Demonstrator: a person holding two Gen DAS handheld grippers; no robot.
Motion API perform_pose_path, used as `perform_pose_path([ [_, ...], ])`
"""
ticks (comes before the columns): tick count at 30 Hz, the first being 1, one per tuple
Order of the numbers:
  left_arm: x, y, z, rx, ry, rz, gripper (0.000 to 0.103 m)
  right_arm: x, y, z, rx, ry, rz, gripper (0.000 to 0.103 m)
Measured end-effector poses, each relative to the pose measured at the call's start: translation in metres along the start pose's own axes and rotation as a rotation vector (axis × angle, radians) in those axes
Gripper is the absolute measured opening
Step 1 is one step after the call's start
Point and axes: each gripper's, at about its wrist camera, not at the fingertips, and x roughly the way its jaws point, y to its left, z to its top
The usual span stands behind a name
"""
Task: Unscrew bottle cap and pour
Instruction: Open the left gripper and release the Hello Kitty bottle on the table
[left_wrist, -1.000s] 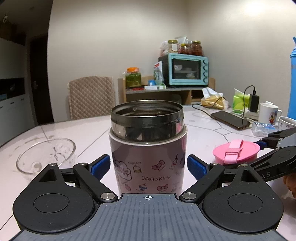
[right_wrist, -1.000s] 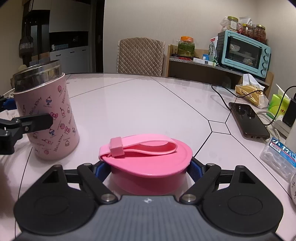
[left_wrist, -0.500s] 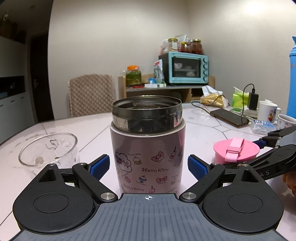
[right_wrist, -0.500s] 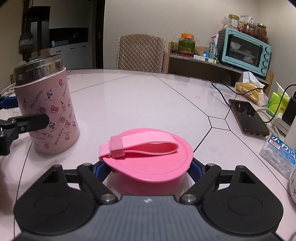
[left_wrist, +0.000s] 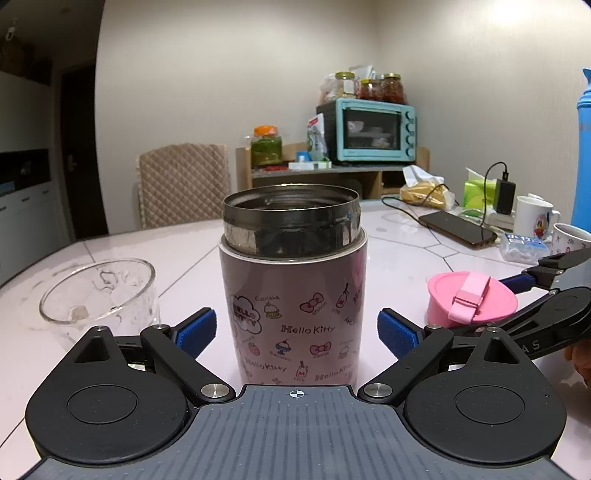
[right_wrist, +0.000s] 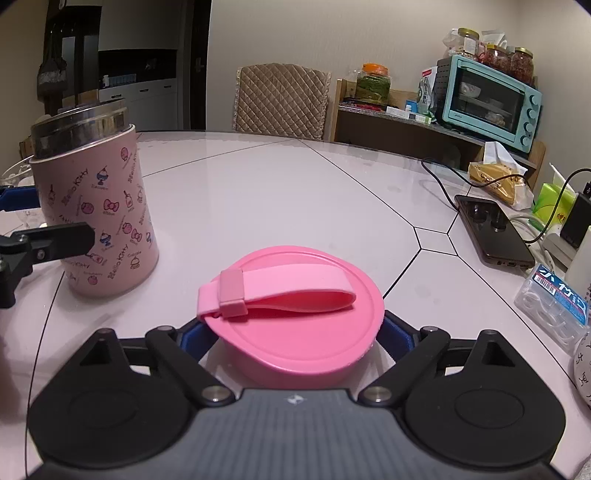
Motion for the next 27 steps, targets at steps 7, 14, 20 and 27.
perform_pose_path([
  [7, -0.001, -0.003, -0.001, 0.009, 0.008, -0.003, 0.103, -0.004, 0.001, 0.000, -0.001, -0.002, -0.002, 0.103],
  [14, -0.002, -0.004, -0.002, 0.006, 0.011, 0.000, 0.103, -0.012, 0.003, 0.000, -0.010, -0.015, 0.001, 0.103],
  [20, -0.006, -0.004, -0.004, 0.007, 0.015, 0.004, 0.103, -0.022, 0.003, 0.001, -0.011, -0.039, -0.003, 0.103],
  [27, -0.010, -0.005, -0.005, 0.007, 0.018, 0.031, 0.103, -0.037, 0.000, 0.001, 0.001, -0.074, 0.005, 0.103],
])
